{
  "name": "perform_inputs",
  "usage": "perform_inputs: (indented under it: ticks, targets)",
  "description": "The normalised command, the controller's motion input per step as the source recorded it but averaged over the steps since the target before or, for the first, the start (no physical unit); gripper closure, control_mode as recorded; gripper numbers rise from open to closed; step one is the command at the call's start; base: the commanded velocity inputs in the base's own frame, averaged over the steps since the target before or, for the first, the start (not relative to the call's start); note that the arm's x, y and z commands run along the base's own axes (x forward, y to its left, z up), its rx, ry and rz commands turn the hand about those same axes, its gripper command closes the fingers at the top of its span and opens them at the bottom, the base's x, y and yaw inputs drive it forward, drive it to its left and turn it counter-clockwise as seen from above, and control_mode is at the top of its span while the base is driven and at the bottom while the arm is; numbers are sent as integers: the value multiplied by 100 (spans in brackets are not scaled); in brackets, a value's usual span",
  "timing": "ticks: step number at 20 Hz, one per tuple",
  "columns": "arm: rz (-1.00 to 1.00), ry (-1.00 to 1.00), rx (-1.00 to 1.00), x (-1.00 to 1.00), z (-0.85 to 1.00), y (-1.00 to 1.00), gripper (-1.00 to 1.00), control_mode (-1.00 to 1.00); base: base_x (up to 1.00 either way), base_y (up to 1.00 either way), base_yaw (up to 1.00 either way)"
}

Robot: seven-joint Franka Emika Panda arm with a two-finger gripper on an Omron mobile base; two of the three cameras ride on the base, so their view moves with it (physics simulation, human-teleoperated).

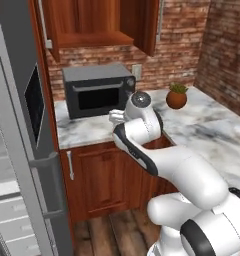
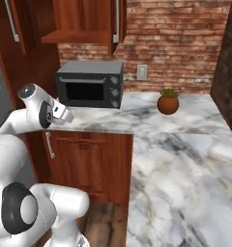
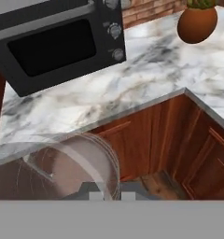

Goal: Move the glass cup from next to the sink to the open cabinet. Then, move the bowl with the carrot to the fridge to clear the area for faucet cleaning.

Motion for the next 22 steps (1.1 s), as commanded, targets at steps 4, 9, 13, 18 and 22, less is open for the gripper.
perform_inputs:
  ticks: [4,9,13,18,22]
  targets:
    - [0,0,0,0,0,0,100,100,87,15,-10]
    - [0,0,0,0,0,0,100,100,47,33,-2]
    - [0,0,0,0,0,0,100,100,22,24,0]
    - [0,0,0,0,0,0,100,100,31,0,-1]
    - [0,0,0,0,0,0,100,100,77,40,-8]
